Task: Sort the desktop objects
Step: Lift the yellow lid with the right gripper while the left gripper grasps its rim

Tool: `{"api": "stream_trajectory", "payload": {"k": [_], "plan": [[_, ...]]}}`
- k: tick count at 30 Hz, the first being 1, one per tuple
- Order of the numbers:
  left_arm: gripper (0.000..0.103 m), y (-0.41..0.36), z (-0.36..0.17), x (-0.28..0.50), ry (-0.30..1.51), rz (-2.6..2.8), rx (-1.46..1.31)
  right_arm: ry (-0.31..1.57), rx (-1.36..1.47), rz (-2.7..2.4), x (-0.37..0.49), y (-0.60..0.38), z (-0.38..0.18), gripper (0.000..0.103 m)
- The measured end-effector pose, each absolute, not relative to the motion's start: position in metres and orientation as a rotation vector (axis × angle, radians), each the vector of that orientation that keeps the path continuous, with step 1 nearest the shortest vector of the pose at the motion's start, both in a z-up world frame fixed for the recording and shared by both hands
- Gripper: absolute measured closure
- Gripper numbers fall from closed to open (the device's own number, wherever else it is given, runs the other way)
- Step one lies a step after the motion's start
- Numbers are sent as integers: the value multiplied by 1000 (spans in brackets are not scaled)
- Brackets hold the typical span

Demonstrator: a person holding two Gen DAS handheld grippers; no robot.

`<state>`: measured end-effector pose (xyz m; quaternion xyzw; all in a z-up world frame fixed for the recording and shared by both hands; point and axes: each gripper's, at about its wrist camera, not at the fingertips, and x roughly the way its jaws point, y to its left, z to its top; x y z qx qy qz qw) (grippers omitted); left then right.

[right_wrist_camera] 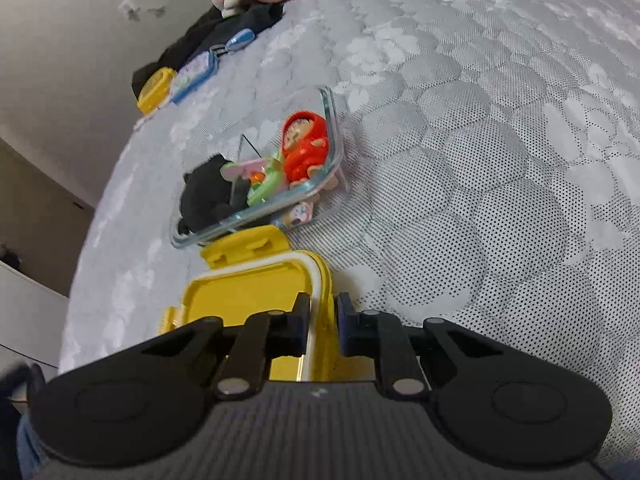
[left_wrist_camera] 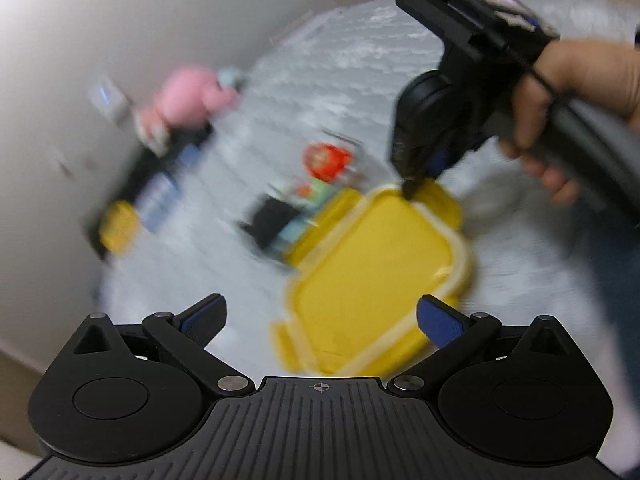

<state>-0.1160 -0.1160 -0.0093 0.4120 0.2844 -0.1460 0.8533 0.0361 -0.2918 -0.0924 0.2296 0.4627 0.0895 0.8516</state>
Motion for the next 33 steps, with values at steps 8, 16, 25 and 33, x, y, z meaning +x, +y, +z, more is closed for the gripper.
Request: {"api": "stream_trajectory", "payload": {"k": [8, 16, 25, 33], "plan": [[0, -146, -18, -139, 600, -569, 942, 927, 574, 216, 30, -304, -79, 95], [0, -181, -98, -150, 510, -578, 1234, 918, 551, 230, 24, -303, -71, 95], [0, -136, -67, -103, 675, -531, 865, 1131, 392, 122, 43, -283, -97, 60], [0, -105, -65, -97, 678, -528, 663, 1238, 233, 97, 48, -262, -119, 60]]}}
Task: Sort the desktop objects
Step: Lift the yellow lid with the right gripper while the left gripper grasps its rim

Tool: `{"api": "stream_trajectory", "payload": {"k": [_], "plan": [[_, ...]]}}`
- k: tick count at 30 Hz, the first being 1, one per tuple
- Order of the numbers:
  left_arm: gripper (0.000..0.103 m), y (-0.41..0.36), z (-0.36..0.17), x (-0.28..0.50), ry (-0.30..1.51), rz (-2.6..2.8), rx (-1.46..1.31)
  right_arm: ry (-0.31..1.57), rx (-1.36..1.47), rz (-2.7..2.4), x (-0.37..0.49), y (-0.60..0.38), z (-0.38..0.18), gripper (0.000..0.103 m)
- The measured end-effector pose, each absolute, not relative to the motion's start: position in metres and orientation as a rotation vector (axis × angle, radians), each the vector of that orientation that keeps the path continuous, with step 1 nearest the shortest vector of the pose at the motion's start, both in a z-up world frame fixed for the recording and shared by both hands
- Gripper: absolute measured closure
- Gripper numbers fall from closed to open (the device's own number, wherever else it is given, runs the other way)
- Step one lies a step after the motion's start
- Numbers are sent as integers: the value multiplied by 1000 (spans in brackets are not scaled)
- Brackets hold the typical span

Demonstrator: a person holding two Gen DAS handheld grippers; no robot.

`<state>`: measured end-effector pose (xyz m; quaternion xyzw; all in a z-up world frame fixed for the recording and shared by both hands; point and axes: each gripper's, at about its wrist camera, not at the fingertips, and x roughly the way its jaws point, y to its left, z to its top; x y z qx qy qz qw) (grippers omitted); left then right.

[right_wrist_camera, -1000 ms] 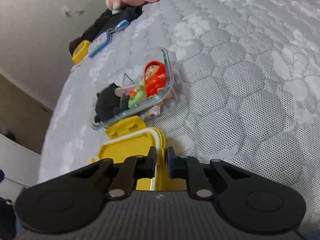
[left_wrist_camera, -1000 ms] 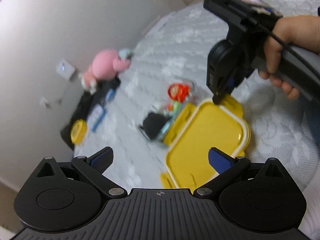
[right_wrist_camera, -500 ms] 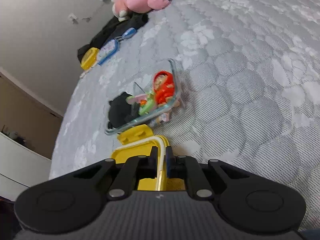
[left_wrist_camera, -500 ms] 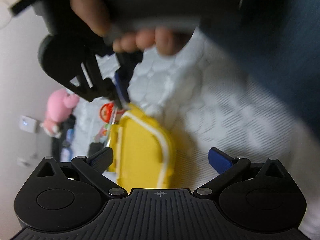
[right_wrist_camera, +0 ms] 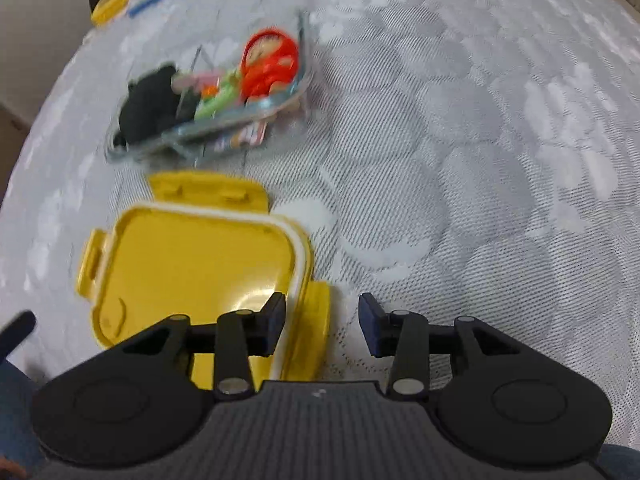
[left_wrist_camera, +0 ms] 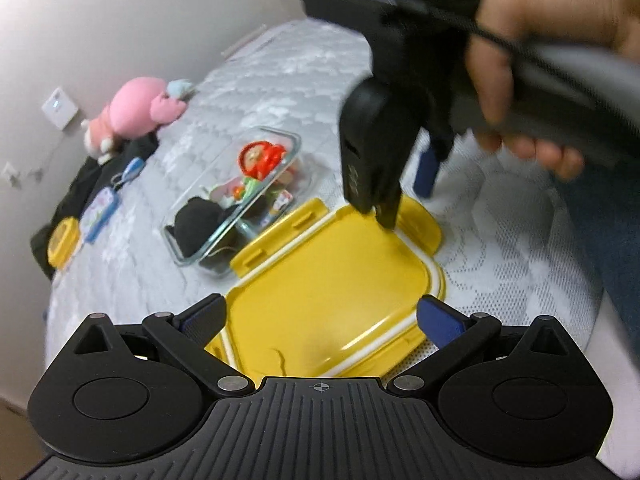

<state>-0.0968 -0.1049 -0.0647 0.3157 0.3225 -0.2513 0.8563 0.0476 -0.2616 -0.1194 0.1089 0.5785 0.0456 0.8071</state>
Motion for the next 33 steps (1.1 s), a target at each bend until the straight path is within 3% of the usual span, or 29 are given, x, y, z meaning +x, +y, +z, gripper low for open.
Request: {"api": "stream_trajectory", "payload": {"k": [2, 3, 5, 13, 25, 26, 27, 28, 29, 30, 33], "plan": [[0, -102, -65, -97, 716, -551, 620, 1226, 288, 139, 48, -263, -124, 69], [0, -101, -63, -99, 718, -554, 625, 1203, 323, 151, 47, -267, -121, 82], [0, -98, -62, -106, 681, -553, 668, 1155, 388, 177, 46, -276, -115, 87], [0, -127, -51, -129, 526, -543, 779, 1080, 324, 252, 36, -262, -54, 88], [0, -149, -91, -109, 510, -477, 988, 979, 255, 321, 24, -233, -7, 89], [4, -148, -92, -109, 493, -470, 1016, 979, 262, 320, 24, -234, -8, 89], [19, -148, -94, -109, 476, -465, 1047, 980, 269, 318, 25, -235, -9, 89], [45, -147, -96, -108, 474, -459, 1073, 983, 275, 315, 26, -236, -10, 89], [54, -146, -98, -106, 473, -440, 1097, 985, 282, 313, 26, -238, -12, 85], [60, -143, -97, -102, 487, -445, 1093, 988, 288, 308, 27, -239, -14, 85], [61, -136, -91, -91, 531, -469, 1031, 988, 321, 308, 27, -246, -20, 85]]}}
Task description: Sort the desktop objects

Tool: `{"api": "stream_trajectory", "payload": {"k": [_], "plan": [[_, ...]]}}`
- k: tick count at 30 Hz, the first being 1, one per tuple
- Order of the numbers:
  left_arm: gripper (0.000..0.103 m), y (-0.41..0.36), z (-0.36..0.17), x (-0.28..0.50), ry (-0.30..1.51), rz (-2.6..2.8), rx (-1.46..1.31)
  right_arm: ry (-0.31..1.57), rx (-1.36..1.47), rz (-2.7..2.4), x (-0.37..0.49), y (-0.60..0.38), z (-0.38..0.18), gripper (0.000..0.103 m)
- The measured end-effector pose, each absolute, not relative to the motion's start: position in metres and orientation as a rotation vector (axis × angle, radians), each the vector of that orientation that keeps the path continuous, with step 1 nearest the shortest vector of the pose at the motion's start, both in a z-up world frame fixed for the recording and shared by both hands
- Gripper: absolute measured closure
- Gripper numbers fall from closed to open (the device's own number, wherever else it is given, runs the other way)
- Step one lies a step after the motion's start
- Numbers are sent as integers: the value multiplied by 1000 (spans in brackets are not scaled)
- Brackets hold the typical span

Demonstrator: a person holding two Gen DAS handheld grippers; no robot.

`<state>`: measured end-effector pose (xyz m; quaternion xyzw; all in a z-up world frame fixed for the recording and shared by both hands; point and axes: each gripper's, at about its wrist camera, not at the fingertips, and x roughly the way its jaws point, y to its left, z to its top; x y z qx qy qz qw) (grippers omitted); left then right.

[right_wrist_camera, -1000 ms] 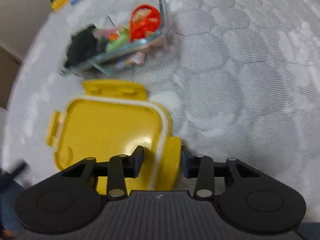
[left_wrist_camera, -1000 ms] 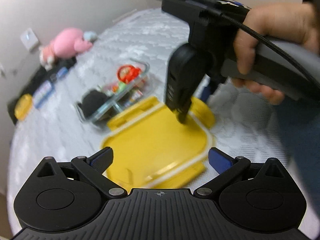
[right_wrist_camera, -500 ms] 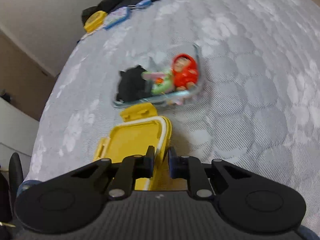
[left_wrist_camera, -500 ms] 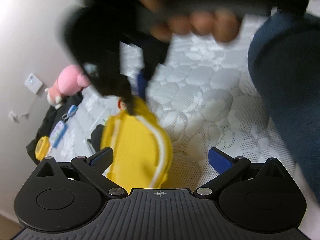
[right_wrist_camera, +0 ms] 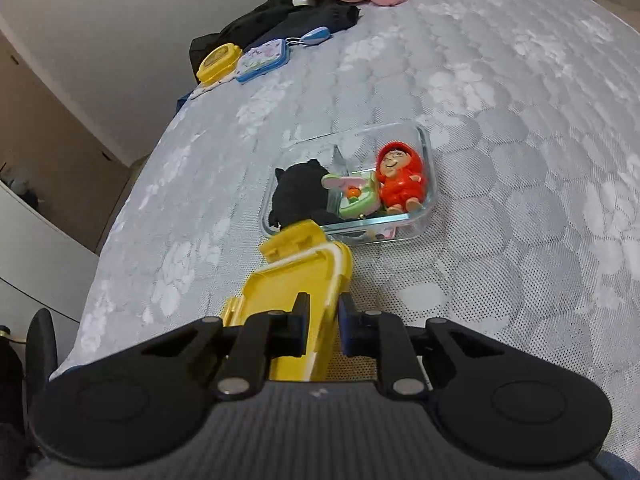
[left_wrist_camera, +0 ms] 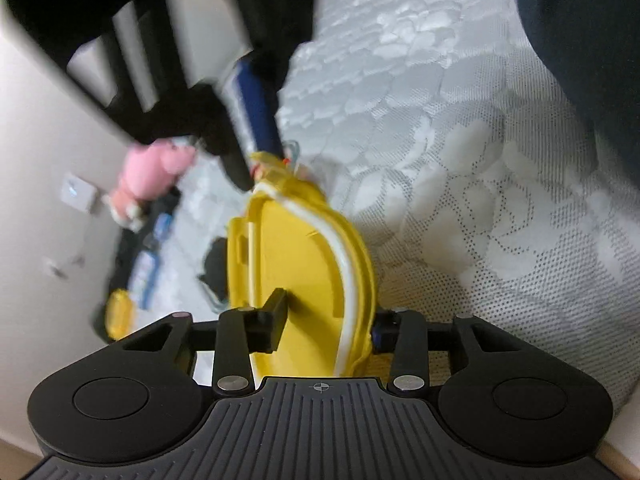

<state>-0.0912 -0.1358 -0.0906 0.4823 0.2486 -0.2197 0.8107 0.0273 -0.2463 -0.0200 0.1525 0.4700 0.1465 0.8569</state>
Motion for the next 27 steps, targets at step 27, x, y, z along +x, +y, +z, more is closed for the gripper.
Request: {"api": "stream_trajectory", "payload": {"k": [27], "plan": [[87, 31, 26, 25, 779, -448, -421, 982, 659, 198, 16, -286, -72, 59]]}}
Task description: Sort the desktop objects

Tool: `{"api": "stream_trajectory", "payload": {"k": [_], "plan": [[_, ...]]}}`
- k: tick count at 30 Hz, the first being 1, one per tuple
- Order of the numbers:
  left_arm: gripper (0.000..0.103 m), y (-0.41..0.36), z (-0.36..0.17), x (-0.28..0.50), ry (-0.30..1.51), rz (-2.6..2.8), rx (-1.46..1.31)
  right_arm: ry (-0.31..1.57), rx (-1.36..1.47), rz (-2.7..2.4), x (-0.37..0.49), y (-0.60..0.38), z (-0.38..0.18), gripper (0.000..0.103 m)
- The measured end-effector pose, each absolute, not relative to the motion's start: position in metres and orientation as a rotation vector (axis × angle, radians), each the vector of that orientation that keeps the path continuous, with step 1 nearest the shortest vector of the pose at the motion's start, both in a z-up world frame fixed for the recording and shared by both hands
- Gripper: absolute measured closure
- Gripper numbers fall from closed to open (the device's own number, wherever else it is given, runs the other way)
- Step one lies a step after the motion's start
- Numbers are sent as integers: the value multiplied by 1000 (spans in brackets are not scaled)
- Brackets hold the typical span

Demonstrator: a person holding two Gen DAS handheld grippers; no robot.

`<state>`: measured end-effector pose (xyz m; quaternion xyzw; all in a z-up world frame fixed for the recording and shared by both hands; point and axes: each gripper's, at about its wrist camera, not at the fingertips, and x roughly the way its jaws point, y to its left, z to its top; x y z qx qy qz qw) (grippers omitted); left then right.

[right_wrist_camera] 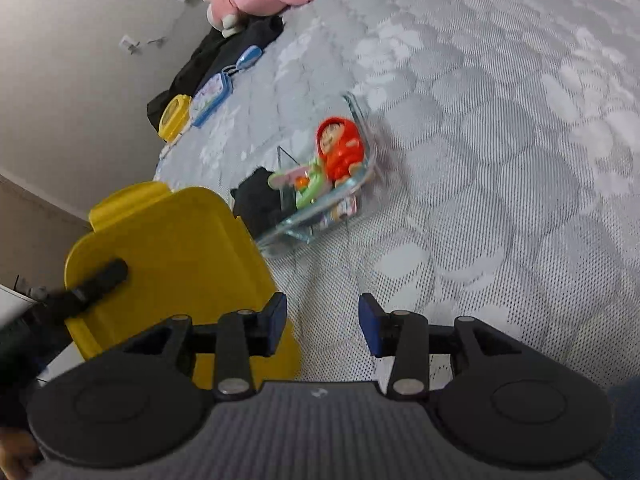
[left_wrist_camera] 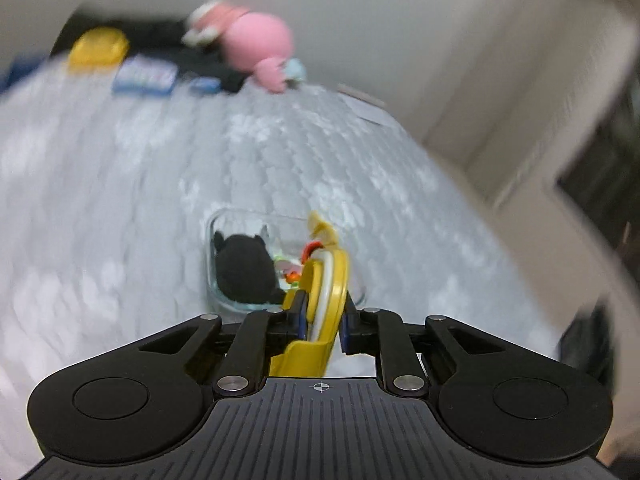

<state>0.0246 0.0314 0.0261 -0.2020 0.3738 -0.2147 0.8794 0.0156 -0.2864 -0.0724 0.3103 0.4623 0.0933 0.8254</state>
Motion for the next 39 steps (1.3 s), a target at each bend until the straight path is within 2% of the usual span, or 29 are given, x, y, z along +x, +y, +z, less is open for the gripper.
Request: {"api": "stream_trajectory", "payload": {"k": [5, 8, 20, 24, 25, 27, 30, 31, 33, 34, 39], "plan": [[85, 73, -2, 32, 773, -365, -612, 1013, 664, 218, 10, -274, -81, 59], [83, 90, -17, 29, 769, -316, -649, 1052, 744, 230, 6, -266, -92, 51], [86, 136, -56, 35, 795, -267, -899, 1316, 1554, 178, -42, -206, -170, 44], [84, 146, -67, 37, 817, -269, -982, 1356, 1534, 163, -36, -183, -178, 44], [83, 148, -70, 38, 821, -271, -1001, 1357, 1514, 155, -34, -179, -179, 40], [82, 152, -75, 38, 830, -274, -1039, 1344, 1509, 132, -31, -177, -182, 38], [82, 153, -76, 38, 834, -304, -1051, 1293, 1500, 111, -33, -181, -179, 42], [79, 151, -75, 37, 836, -324, -1044, 1271, 1484, 110, -33, -184, -177, 47], [68, 145, -73, 36, 848, -376, -1025, 1188, 1411, 123, -34, -194, -164, 66], [64, 142, -73, 36, 857, -410, -1016, 1145, 1352, 123, -34, -200, -155, 71], [62, 122, -75, 34, 945, -477, -933, 979, 1084, 57, -29, -235, -115, 70]]}}
